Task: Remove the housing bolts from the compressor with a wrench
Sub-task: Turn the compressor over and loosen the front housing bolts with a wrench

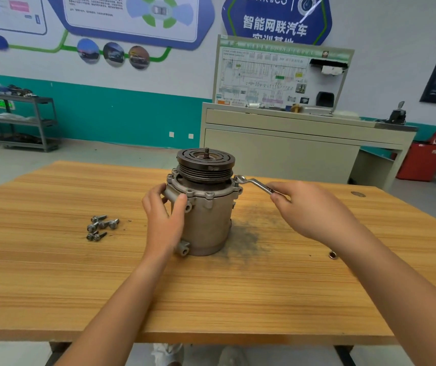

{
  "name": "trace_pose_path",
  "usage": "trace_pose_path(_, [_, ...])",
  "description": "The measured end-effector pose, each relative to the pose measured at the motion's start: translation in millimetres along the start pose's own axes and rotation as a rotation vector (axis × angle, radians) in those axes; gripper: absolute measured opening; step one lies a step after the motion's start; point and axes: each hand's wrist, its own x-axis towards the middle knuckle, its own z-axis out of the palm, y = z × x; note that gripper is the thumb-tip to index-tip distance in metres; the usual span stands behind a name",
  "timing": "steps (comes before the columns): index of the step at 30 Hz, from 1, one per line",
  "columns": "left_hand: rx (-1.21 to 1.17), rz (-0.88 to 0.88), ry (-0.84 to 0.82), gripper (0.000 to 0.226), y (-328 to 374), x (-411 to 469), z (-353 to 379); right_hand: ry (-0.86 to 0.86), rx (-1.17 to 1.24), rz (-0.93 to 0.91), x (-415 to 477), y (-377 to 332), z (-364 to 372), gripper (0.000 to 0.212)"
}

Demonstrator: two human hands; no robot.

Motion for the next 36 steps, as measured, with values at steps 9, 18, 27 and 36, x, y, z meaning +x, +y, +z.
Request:
trace_pose_path(9, [0.026,0.177,-0.005,0.061,-12.7,-22.1,-0.2,-0.066,-0.273,-0.01,21.6,-15.5,-6.7,0.025])
trace_pose_path(18, [0.083,0.235,-0.048,0.059,-17.2,-27.8,1.3,-0.034,-0.562,-0.11,21.0,-19.7,-5.6,0.03])
trace_pose_path(27, [0.082,0.227,-0.051,0.055,-18.3,-28.5,1.0,-0.084,-0.81,-0.302,10.3,-36.7,-9.7,0.047])
trace_pose_path(36, [0.054,0.214,-0.059,0.051,-17.2,-28.9,-0.4,-0.012,-0.925,-0.408,17.8,-17.9,-7.3,0.053])
